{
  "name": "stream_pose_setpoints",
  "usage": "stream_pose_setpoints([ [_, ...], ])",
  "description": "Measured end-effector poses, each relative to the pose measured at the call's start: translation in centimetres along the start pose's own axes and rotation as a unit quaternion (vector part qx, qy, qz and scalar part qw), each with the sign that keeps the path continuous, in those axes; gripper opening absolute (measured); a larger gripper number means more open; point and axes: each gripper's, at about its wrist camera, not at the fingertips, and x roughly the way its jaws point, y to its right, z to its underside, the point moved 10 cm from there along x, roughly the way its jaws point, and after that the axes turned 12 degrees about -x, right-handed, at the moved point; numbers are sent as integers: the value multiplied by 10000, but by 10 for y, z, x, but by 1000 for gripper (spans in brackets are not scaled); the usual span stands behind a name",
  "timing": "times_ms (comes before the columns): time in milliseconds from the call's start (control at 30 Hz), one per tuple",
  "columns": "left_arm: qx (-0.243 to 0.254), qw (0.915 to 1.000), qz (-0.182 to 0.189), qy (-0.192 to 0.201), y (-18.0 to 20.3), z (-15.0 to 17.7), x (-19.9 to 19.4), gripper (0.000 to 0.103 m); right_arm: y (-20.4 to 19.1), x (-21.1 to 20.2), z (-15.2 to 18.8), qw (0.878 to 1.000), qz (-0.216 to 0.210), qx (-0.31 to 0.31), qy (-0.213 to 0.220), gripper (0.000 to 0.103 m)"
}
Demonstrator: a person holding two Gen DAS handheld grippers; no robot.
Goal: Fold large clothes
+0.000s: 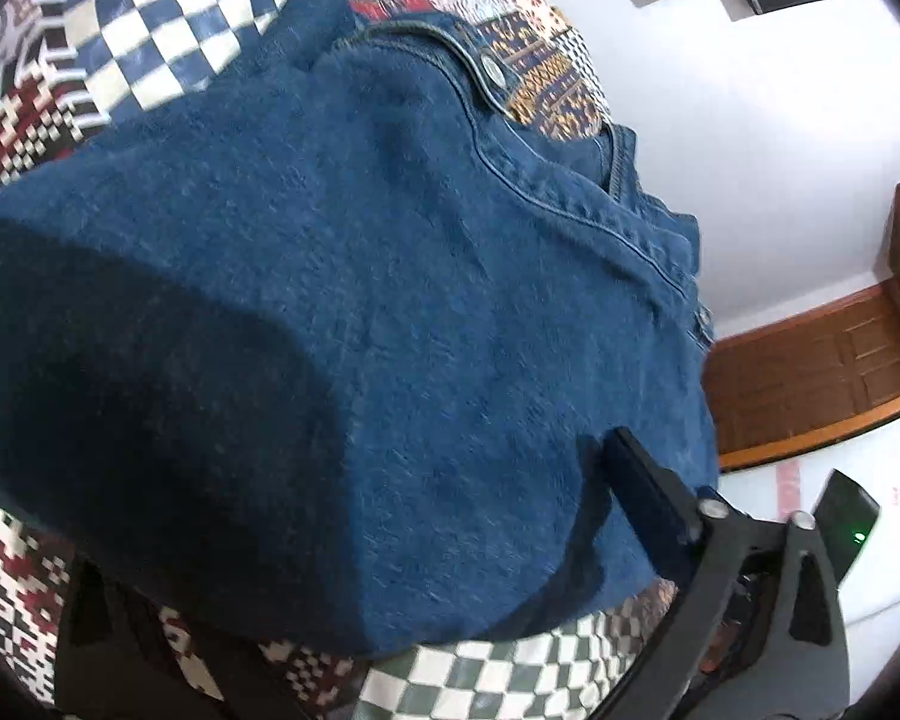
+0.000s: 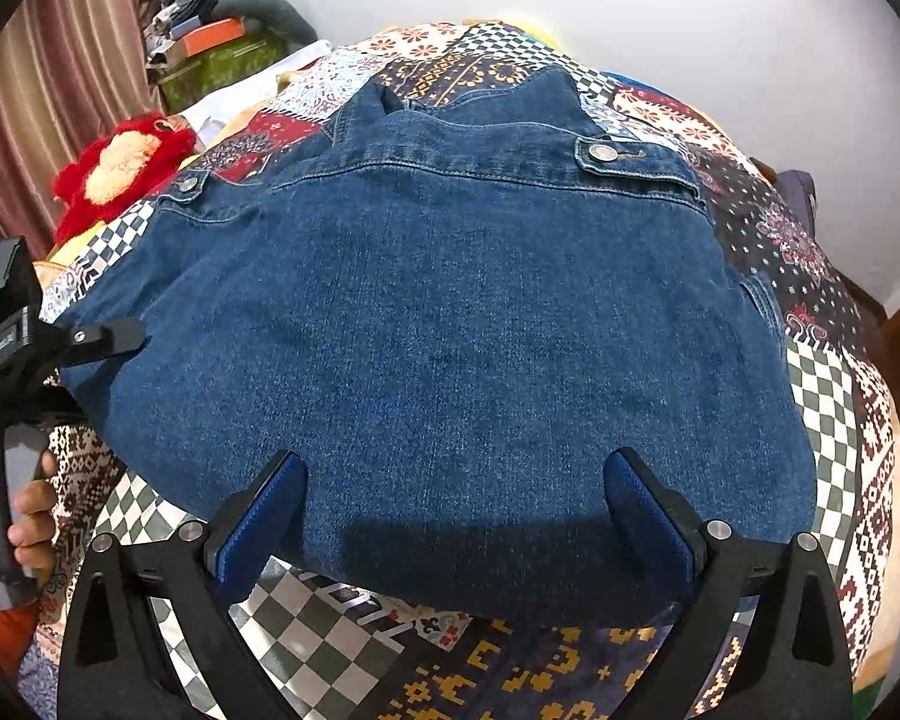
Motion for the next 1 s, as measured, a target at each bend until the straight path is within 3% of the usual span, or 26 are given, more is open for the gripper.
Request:
stream_pose_setpoints([
  [133,-127,9993,-114,340,-6,-13,-14,54,-1,-3,1,9999,-53,52,-77,100],
  [233,-112,9984,-138,543,-3,-20,-25,38,-6,-10,2,9995,-215,187,-116,100],
  [367,598,9930,-229,994,27,-21,-57,32,-11,-25,1,9985,-426,342,-94,100],
  [467,1174,9821,-204,1460,58,-21,-90,29,-12,-39,-5,9986,-392,355,23,100],
  [600,1477,9678,-193,2027,81,-28,-136,26,-19,-53,-20,9989,-360,278,134,100],
  [733,1761,9495,-537,2541,82,-33,-179,26,-37,-57,-41,9985,-460,118,290,100],
  [900,2183,9232,-1207,2922,72,-32,-194,26,-87,-30,-60,9961,-837,-194,178,100],
  [1000,2267,9196,-1318,2925,70,-35,-186,26,-123,-2,-62,9931,-1064,-494,-86,100],
])
